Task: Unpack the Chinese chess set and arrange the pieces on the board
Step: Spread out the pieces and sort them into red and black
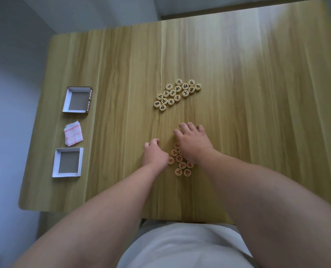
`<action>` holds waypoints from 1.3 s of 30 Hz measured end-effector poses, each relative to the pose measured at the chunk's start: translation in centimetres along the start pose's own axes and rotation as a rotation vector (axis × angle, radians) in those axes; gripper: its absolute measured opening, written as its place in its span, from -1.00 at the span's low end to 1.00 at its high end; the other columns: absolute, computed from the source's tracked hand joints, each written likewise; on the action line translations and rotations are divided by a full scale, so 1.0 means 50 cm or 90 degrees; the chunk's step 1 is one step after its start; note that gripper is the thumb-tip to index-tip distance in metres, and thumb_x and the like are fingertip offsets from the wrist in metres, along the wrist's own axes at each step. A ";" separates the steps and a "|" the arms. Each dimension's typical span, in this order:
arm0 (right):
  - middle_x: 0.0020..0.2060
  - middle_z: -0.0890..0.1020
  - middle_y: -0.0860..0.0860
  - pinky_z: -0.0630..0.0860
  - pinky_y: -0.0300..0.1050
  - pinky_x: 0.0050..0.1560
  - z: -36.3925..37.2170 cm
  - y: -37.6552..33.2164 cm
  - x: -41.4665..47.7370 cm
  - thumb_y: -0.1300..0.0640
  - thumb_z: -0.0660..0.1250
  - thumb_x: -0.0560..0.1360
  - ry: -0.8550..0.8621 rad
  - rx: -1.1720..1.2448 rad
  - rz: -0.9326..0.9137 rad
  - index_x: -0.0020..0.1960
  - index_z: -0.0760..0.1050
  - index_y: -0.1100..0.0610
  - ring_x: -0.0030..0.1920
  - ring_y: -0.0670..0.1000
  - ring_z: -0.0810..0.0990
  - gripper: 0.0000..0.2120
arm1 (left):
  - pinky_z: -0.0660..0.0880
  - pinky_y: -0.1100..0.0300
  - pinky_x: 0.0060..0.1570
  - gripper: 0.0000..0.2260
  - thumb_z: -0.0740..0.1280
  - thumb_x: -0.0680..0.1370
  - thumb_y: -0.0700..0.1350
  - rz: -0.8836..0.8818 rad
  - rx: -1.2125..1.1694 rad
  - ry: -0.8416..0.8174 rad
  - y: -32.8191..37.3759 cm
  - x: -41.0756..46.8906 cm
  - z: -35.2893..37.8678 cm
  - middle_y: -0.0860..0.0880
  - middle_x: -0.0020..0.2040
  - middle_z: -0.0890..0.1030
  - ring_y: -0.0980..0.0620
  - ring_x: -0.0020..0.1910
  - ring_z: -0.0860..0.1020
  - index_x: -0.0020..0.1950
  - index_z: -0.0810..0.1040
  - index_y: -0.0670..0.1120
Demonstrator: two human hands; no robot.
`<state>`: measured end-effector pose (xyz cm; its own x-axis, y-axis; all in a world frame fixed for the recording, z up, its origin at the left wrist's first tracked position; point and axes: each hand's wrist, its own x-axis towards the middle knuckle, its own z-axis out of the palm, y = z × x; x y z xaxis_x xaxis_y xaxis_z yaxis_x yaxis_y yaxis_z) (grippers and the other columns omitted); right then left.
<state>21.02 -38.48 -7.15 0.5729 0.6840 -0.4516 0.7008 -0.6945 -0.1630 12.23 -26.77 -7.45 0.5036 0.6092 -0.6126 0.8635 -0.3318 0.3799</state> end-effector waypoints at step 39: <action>0.41 0.29 0.04 0.37 -0.03 0.26 -0.126 0.191 0.298 0.24 0.08 0.58 0.160 0.645 0.444 0.49 0.35 0.03 0.28 0.14 0.47 -0.50 | 0.65 0.04 -0.34 -0.47 0.13 0.55 -0.24 0.044 -0.033 0.077 0.361 0.308 -0.026 -0.04 0.42 0.25 -0.13 0.05 0.53 0.50 0.34 0.10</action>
<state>38.96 -33.51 -9.91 0.8330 0.0483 -0.5512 -0.3609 -0.7078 -0.6073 35.55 -22.48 -9.12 0.5515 0.6701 -0.4968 0.8231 -0.3404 0.4546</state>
